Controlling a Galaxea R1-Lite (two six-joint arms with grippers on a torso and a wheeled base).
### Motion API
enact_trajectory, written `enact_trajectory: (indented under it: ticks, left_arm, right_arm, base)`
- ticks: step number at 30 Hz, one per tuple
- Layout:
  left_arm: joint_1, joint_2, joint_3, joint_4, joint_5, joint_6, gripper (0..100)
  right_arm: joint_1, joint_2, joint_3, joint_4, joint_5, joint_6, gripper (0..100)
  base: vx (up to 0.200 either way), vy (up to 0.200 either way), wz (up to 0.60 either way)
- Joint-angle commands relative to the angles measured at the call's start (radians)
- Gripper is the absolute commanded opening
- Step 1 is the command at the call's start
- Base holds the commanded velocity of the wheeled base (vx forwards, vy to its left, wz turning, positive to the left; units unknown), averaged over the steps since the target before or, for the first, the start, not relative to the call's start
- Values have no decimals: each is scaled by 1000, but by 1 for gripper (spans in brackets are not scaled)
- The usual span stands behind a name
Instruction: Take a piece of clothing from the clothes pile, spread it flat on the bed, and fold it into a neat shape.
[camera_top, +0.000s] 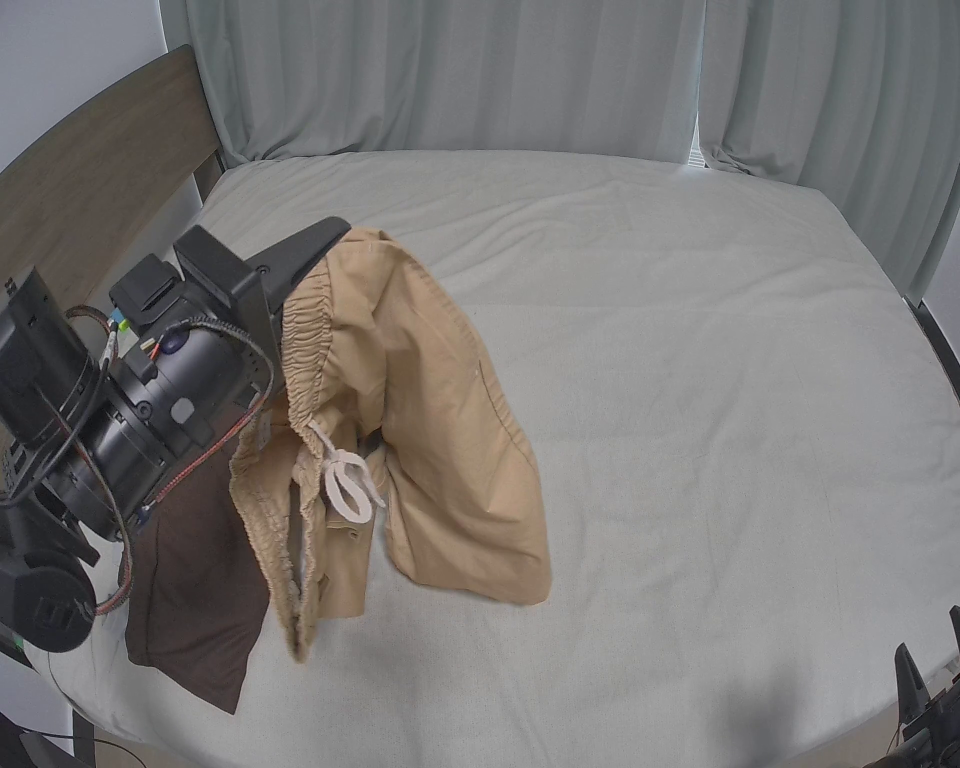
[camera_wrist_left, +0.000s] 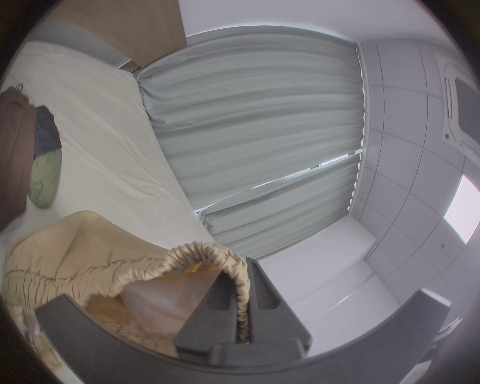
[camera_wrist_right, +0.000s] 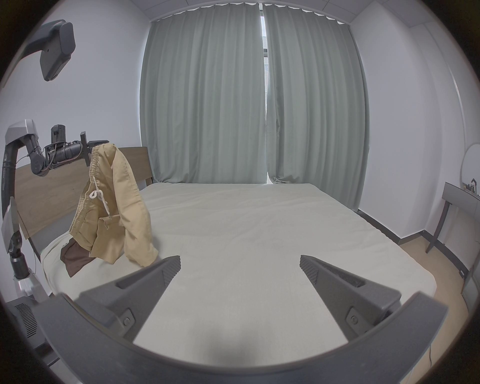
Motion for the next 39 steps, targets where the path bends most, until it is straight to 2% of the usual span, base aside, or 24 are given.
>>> enact_trajectory:
  ticks: [1,3,9,19,26,32,39]
  left_arm:
    - [-53,40,-20,-35,35,-33,0]
    - [-78,60,-28,-56,65,-63,0]
    - [-132,88,-31,-70,65,-111,0]
    - [-227,229,-72,-87,54,-109,0]
    - [-257,367,-125,-171,19,-108,0]
    - [-302,445,-177,-171,20,-102,0]
    - [-311,511,-237,-171,2,-102,0]
  right_arm:
    - [0,-12,18,0,-1,0,100]
    - [0,-12,18,0,-1,0,100]
    - [0,-12,18,0,-1,0,100]
    - [0,-12,18,0,-1,1,100]
    - [0,-12,18,0,-1,1,100]
    - [0,-12,18,0,-1,1,100]
    - [0,-12,18,0,-1,1,100]
  base:
    - [0,0,0]
    - [0,0,0]
    - [0,0,0]
    - [0,0,0]
    - [0,0,0]
    - [0,0,0]
    - [0,0,0]
